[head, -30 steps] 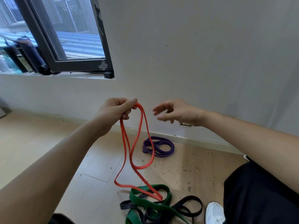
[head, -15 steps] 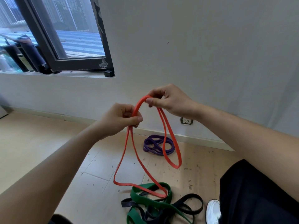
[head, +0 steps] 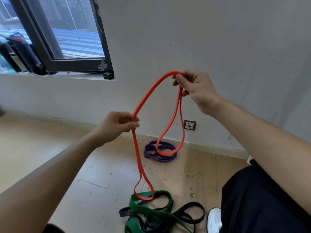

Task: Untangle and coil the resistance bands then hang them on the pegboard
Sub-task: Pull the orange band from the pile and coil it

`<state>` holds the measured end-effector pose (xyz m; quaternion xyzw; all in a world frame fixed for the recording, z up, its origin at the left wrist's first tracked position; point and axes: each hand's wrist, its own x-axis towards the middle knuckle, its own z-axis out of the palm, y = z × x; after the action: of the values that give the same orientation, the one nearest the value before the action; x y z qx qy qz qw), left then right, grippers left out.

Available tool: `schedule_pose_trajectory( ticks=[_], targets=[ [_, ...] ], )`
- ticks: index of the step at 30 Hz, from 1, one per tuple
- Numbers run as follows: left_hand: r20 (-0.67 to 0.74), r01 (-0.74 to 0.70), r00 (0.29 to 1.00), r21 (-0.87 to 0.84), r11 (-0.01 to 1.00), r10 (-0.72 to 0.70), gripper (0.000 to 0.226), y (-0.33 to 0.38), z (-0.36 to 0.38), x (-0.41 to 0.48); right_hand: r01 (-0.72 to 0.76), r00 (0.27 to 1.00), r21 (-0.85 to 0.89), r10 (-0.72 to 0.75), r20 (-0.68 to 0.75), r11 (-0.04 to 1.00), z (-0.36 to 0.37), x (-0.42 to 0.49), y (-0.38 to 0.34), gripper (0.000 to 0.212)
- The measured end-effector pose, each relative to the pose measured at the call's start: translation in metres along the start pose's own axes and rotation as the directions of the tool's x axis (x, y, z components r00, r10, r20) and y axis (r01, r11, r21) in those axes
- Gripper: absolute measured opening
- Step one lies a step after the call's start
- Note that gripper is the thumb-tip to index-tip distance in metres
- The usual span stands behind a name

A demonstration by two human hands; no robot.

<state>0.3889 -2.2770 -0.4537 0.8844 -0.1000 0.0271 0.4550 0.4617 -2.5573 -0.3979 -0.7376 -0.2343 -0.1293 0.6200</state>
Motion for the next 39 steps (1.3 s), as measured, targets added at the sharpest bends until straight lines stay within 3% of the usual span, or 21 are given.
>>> schedule_pose_trajectory(
  ticks=[3,7,11,13,17,23,28,35,39],
  targets=[
    [-0.126,-0.006,0.992,-0.141,0.99,-0.012,0.021,0.009,-0.005,0.002,-0.094,0.98,-0.089,0.107,0.166,0.992,-0.014,-0.002,0.017,0.008],
    [-0.222,-0.067,0.975,-0.243,0.968,0.012,0.022,0.027,-0.004,0.005,-0.156,0.851,-0.331,0.296,0.434,0.931,-0.017,-0.009,0.036,0.016],
    [-0.277,-0.149,0.957,-0.203,0.968,0.089,0.019,0.04,0.001,0.011,-0.156,0.715,-0.473,0.429,0.552,0.867,-0.006,-0.017,0.05,0.012],
    [-0.265,-0.167,0.957,-0.18,0.969,0.116,0.018,0.044,0.006,0.013,-0.123,0.689,-0.512,0.444,0.573,0.85,0.002,-0.021,0.053,0.007],
    [-0.236,-0.209,0.955,-0.107,0.972,0.179,0.018,0.048,0.016,0.018,-0.128,0.744,-0.451,0.386,0.545,0.884,0.019,-0.022,0.044,0.016],
    [-0.181,-0.279,0.941,0.063,0.958,0.285,0.017,0.051,0.018,0.021,-0.006,0.895,-0.199,0.094,0.436,0.98,0.036,-0.018,0.014,0.021],
    [-0.194,-0.247,0.951,0.0,0.969,0.242,0.024,0.049,0.013,0.014,0.106,0.916,-0.257,0.006,0.401,0.961,0.045,-0.013,0.006,0.019],
    [-0.137,-0.161,0.977,0.009,0.987,0.161,0.022,0.037,0.013,0.005,0.087,0.949,-0.19,-0.023,0.314,0.978,0.05,-0.015,0.007,0.018],
    [-0.191,-0.18,0.968,-0.069,0.981,0.164,0.021,0.039,0.012,0.006,0.082,0.931,-0.211,0.001,0.366,0.974,0.045,-0.015,0.006,0.021]
  ],
)
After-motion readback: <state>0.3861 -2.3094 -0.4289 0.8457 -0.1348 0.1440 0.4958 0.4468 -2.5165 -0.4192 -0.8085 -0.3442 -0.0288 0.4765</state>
